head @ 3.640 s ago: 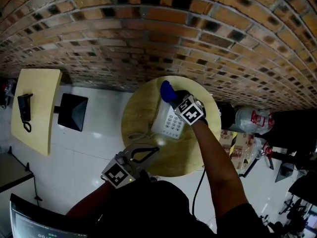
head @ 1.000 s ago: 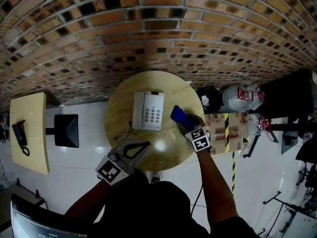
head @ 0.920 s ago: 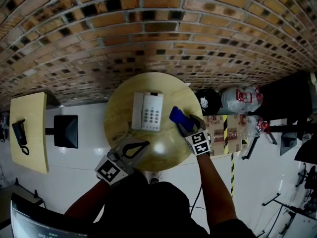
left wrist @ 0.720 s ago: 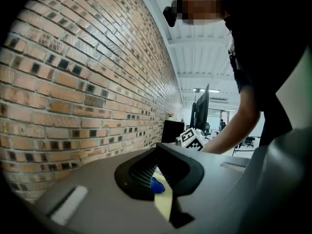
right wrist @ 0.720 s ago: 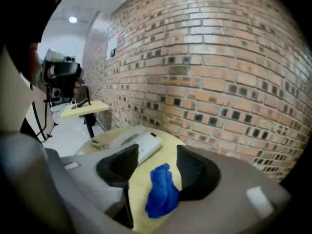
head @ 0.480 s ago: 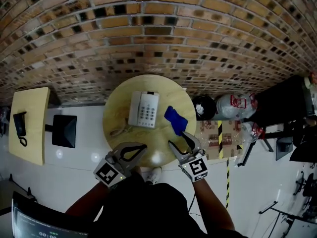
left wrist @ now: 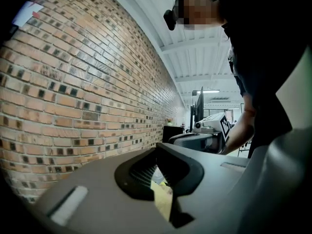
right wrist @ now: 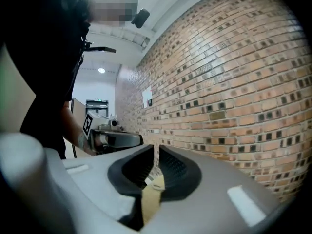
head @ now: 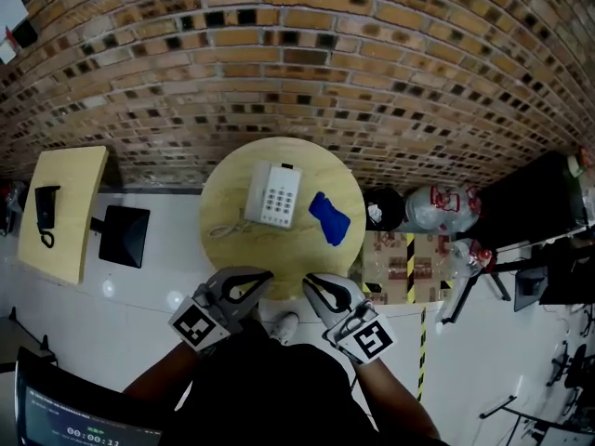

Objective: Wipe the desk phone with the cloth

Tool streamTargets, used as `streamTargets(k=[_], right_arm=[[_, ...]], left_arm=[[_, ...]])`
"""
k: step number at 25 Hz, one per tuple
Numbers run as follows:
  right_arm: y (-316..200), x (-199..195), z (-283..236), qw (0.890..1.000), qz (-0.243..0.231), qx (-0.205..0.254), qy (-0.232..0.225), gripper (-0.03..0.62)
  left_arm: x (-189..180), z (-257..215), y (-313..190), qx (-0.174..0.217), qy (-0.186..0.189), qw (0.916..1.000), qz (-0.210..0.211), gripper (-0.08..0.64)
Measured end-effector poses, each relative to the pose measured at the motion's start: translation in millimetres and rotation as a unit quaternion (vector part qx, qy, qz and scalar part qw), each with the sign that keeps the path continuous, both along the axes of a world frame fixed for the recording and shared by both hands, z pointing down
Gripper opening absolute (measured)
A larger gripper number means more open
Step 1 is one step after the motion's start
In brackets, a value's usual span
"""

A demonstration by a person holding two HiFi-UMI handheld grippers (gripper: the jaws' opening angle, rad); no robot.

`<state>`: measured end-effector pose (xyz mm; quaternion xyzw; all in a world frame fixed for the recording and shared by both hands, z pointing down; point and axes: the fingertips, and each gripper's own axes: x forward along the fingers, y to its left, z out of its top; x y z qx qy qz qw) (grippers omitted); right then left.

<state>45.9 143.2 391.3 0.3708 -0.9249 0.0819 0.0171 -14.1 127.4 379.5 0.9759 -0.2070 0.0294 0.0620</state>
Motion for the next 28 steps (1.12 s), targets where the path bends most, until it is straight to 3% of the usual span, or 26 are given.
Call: streamTargets(k=[2, 11, 28], right_arm=[[9, -3, -15, 1.000, -0.010, 0.010, -0.011, 0.001], [38, -19, -46, 0.998, -0.025, 0.062, -0.008, 0.000], [63, -33, -52, 0.998, -0.025, 0.054, -0.006, 0.000]], left_arm=[[0, -8, 10, 0.004, 0.005, 1.0000, -0.003, 0.002], [-2, -27, 43, 0.018, 0.013, 0.9997, -0.006, 0.002], [0, -38, 69, 0.038, 0.020, 0.9990, 0.007, 0.002]])
